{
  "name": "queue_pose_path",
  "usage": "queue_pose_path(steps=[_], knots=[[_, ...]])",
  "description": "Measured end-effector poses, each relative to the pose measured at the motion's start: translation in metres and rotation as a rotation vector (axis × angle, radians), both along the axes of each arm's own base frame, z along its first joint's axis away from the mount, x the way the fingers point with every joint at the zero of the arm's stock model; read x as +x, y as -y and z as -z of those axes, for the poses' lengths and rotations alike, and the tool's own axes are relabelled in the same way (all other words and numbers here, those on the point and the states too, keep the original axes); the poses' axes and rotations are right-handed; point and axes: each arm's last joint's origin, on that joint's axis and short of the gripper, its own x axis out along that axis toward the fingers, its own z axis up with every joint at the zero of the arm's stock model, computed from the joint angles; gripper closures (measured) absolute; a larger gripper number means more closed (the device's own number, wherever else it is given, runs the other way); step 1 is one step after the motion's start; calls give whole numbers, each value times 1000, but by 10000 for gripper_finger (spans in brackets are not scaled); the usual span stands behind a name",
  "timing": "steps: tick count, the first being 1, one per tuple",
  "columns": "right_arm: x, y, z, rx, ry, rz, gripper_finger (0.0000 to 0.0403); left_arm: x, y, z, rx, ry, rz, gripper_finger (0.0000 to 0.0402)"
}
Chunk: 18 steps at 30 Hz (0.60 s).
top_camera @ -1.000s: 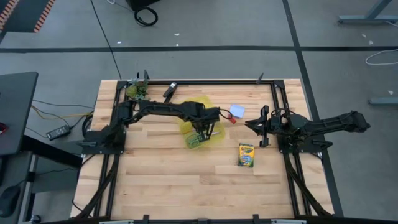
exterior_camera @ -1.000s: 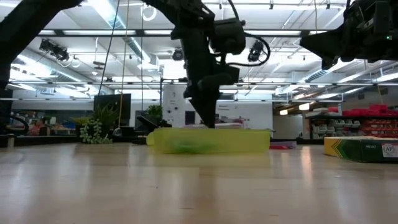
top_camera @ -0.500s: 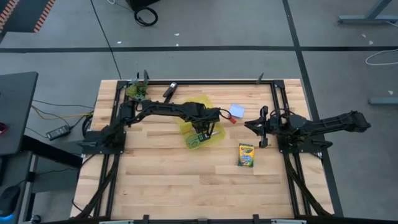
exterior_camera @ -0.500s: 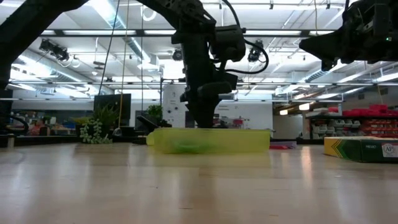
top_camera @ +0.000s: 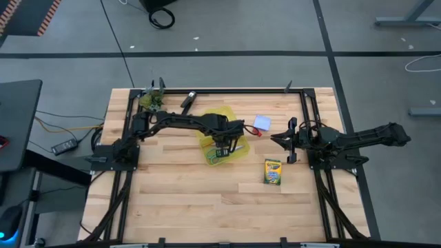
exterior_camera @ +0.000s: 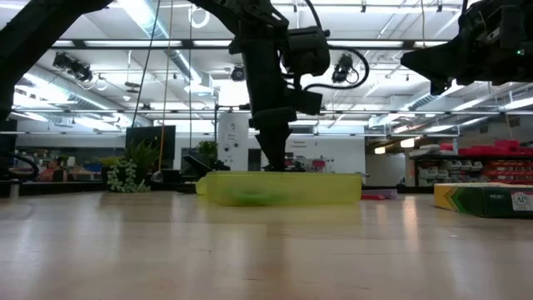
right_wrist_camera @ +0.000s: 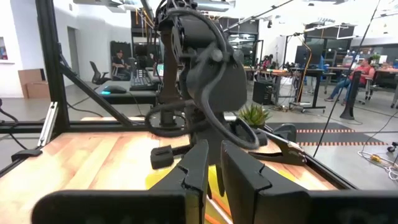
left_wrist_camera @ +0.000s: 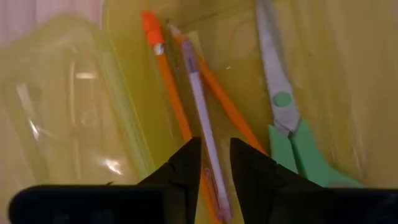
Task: Pack school essentials
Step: Put the yellow crayon box into the yellow supply box
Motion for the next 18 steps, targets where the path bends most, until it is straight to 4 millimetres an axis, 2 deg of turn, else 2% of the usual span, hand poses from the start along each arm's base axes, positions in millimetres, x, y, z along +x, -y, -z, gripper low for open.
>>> queue_pose_path(steps=[10, 13, 18], knots=[[0, 0, 0, 0, 0, 0, 351, -3, 18, -30, 89, 58, 125, 351], [0, 0, 0, 0, 1, 0, 351, -2, 25, -28, 91, 83, 141, 356], [0, 0, 0, 0, 0, 0, 351, -4, 43, -13, 90, 75, 182, 358]])
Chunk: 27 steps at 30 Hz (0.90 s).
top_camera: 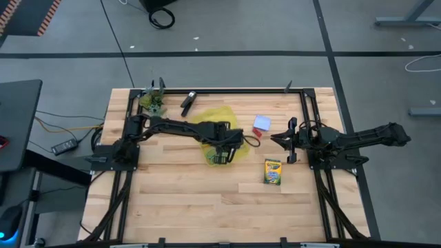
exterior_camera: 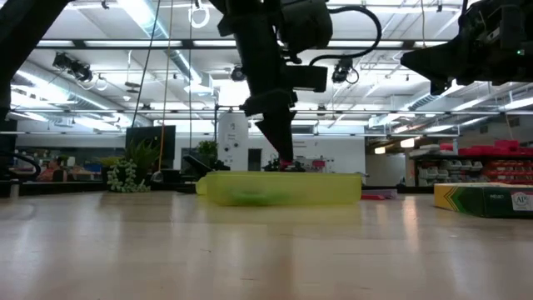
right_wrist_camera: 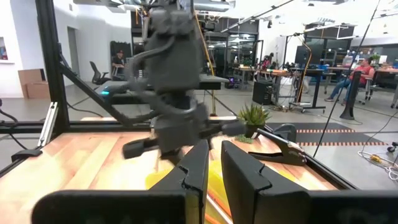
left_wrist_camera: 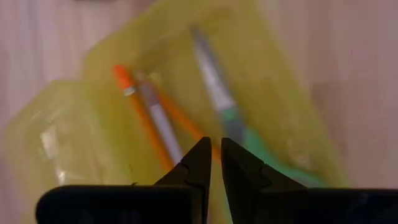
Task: Pack school essentials
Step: Put the yellow crayon box into the yellow supply box
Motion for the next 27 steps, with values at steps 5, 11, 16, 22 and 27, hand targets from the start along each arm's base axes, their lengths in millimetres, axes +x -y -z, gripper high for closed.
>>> queue_pose_path(steps=[5, 11, 16, 22, 27], knots=[[0, 0, 0, 0, 0, 0, 351, -2, 13, 2, 11, 51, 59, 359], [0, 0, 0, 43, 6, -5, 351, -11, 22, 5, 17, 140, 95, 359], [0, 0, -2, 120, 34, -12, 351, -30, 31, 3, -3, 163, 84, 359], [0, 0, -4, 176, 61, -20, 351, -75, 42, 0, -40, 215, 52, 365], [0, 0, -3, 181, 58, -16, 351, -115, 47, 3, -74, 241, 28, 367]])
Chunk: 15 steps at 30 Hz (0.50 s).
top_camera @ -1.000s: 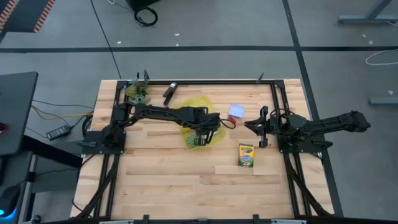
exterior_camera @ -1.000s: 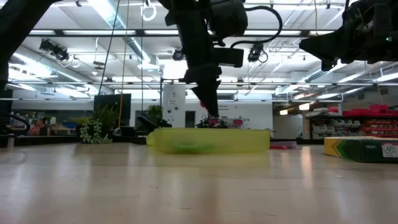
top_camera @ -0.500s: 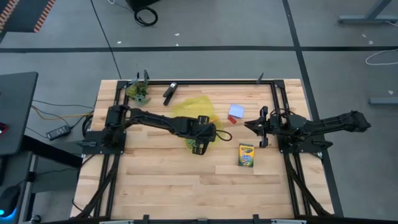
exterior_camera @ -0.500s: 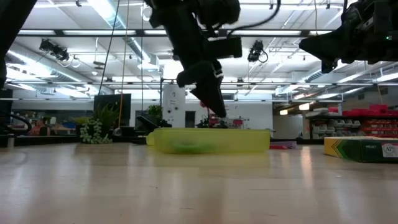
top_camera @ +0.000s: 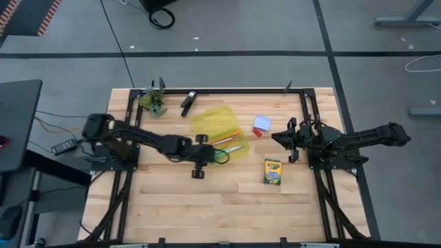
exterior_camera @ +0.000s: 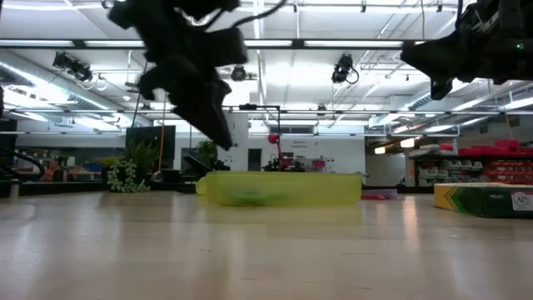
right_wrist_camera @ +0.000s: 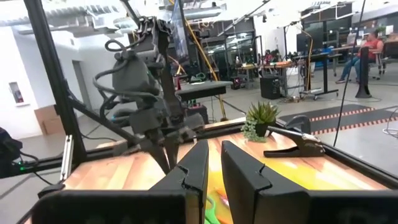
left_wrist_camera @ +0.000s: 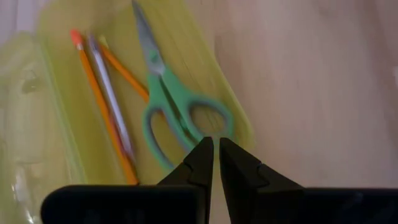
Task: Pack school essentials
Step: Put the yellow crayon box into the yellow supply box
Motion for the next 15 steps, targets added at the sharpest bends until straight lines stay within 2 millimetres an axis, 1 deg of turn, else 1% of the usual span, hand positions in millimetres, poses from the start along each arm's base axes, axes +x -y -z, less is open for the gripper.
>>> queue_pose_path(steps=[7, 10, 15], knots=[[0, 0, 1, 35, -1, -5, 351, -43, -7, -5, -23, 21, -32, 373], [0, 0, 1, 40, -9, -5, 351, -61, -10, -10, -38, 60, -52, 381], [3, 0, 5, 95, -42, -12, 351, -88, -15, -22, -42, 172, -93, 389]])
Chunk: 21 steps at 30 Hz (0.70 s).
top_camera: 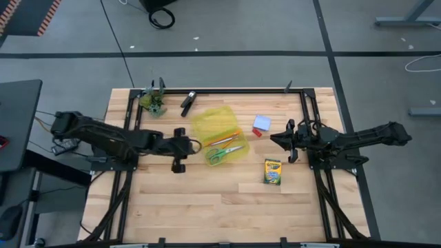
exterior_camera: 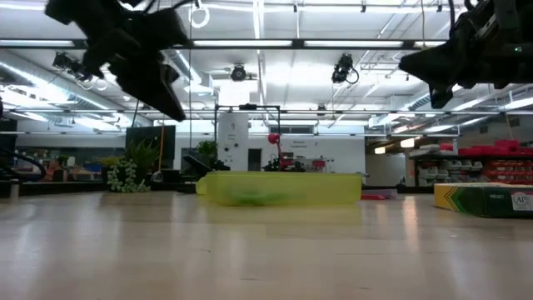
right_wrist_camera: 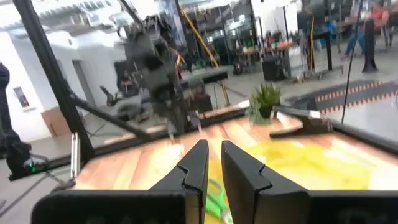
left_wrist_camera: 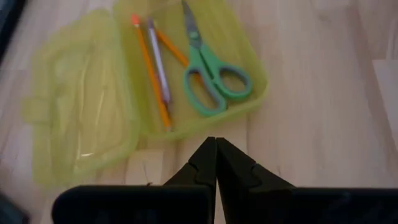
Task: Pack school essentials
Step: Put the yellow crayon box into the yellow supply box
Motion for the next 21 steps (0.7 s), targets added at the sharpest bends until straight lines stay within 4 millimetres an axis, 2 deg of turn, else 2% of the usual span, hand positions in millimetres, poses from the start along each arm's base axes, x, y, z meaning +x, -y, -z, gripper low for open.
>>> queue_pose_path(steps=[6, 12, 15, 21], knots=[[6, 0, 7, 38, -76, -2, 333, -29, -4, -8, -15, 123, -22, 385], [17, -2, 1, 53, -142, -4, 289, -53, -9, -11, -13, 226, -51, 391], [26, -3, -4, 69, -247, -22, 268, -61, -10, -10, -23, 304, -51, 393], [42, -8, -22, 135, -565, -25, 245, -78, -13, 0, -44, 437, -99, 387]])
